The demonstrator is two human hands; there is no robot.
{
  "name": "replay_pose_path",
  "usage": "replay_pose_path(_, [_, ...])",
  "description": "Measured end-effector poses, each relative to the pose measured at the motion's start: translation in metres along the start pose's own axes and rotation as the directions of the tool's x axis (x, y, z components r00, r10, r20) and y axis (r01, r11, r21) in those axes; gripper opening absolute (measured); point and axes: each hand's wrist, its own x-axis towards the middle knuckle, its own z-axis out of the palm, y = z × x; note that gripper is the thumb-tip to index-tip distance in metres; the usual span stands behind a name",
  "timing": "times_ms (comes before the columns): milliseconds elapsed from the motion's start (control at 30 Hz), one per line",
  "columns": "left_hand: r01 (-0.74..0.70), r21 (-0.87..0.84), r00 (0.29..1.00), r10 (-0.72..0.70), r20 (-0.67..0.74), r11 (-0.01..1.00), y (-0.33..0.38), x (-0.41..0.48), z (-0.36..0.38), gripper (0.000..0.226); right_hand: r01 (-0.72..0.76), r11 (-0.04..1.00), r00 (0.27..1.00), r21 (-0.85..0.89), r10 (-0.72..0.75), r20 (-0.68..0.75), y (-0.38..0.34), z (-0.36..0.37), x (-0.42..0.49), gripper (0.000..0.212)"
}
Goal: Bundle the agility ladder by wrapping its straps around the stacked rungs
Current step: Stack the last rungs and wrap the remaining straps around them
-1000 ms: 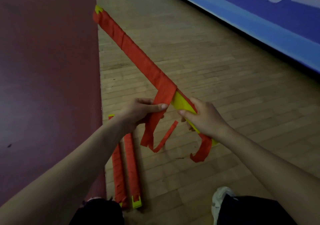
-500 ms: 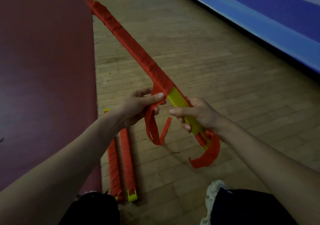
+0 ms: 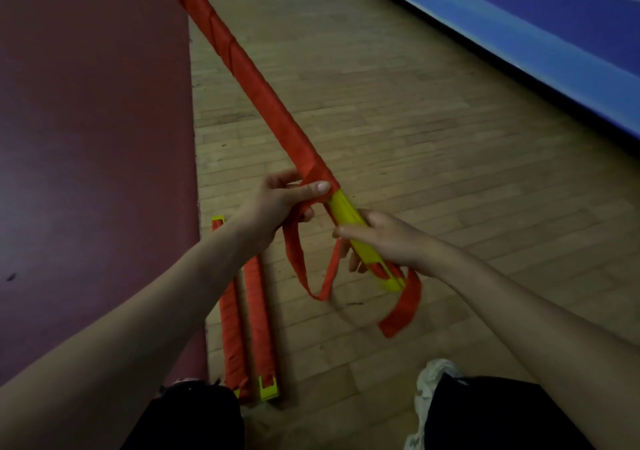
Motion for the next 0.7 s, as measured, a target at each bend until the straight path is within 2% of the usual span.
replay_pose_path(67, [0.006,-0.009,0.996,-0.007,-0.092,1.000,-0.001,0.001,0.000,0.016,0.015,0.980,0.992,-0.198,-0.039,-0.117,0.006,0.007,0.002,0.014])
replay_pose_path(133, [0.003,-0.016,0.989,-0.005,-0.148,1.000,-0.003,0.003,0.000,0.026,0.026,0.964,0.973,-0.266,-0.085,-0.214,0.010,0.011,0.003,0.020])
replay_pose_path(233, [-0.009,-0.024,0.988,0.005,-0.152,1.000,-0.003,0.003,0.002,0.030,0.038,0.941,0.930,-0.335,-0.156,-0.332,0.007,0.011,0.001,0.030])
replay_pose_path(367, [0.032,-0.048,0.997,-0.035,-0.074,0.998,0.000,0.003,0.001,0.028,0.058,0.950,0.907,-0.307,-0.178,-0.382,0.000,0.006,-0.003,0.033])
replay_pose_path(500, [0.100,-0.026,0.995,-0.100,0.005,0.995,-0.003,0.003,-0.002,0.010,0.040,0.976,0.887,-0.212,-0.132,-0.443,-0.004,-0.002,-0.002,0.034])
replay_pose_path(567, [0.124,-0.039,0.992,-0.122,0.040,0.992,-0.003,0.003,-0.002,0.010,0.044,0.990,0.884,-0.136,-0.102,-0.456,-0.004,-0.007,-0.001,0.034])
replay_pose_path(700, [0.109,-0.033,0.991,-0.106,0.078,0.993,-0.005,0.004,-0.001,0.016,0.046,0.994,0.889,-0.095,-0.085,-0.450,-0.004,-0.013,0.000,0.036])
